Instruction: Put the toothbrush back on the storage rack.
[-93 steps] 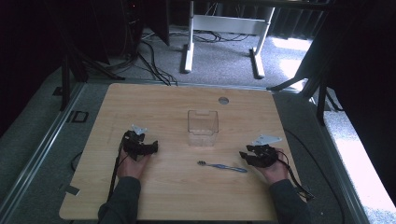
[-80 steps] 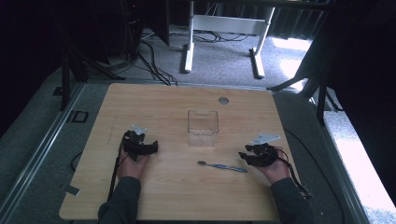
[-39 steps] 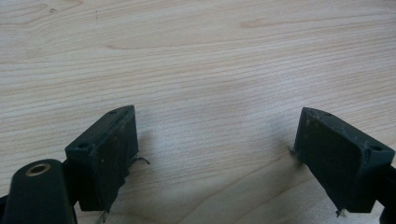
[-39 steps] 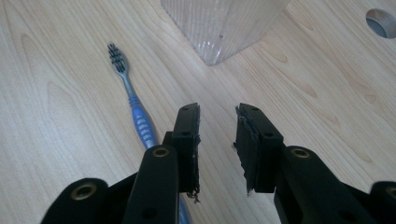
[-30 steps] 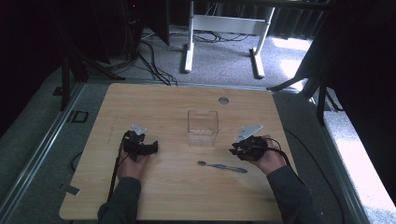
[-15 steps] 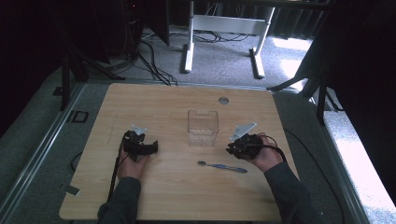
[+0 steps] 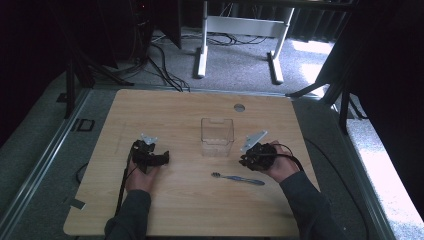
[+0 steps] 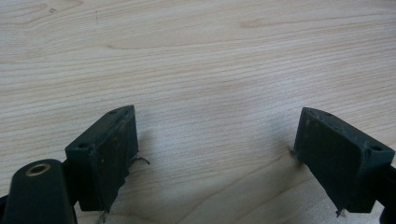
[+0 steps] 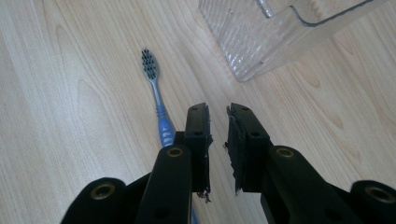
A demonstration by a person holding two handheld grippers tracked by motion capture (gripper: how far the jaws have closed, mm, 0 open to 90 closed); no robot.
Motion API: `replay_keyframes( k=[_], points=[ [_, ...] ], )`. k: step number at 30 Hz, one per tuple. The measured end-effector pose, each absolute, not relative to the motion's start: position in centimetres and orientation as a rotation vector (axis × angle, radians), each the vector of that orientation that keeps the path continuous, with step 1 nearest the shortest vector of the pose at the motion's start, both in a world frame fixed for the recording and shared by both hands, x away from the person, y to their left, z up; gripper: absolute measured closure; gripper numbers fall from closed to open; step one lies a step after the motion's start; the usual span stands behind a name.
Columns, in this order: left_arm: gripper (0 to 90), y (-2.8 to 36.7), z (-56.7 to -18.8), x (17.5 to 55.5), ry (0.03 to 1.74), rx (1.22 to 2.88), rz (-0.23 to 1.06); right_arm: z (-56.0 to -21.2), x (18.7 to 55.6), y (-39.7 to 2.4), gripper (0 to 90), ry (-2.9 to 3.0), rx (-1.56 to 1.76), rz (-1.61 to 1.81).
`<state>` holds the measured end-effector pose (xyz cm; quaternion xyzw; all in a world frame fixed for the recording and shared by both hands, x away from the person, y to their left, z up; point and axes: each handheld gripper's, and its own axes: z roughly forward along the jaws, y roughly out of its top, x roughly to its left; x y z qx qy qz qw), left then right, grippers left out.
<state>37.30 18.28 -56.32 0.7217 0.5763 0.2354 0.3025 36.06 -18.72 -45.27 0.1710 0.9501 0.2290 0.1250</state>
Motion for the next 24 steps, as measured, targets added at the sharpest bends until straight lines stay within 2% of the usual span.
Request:
replay_keyframes(
  k=[24],
  points=[
    [13.9,18.3,-56.3,37.3,1.528,1.914,0.624,-45.7,36.2,-17.5,76.0,2.826,0.430,0.590]
  ],
)
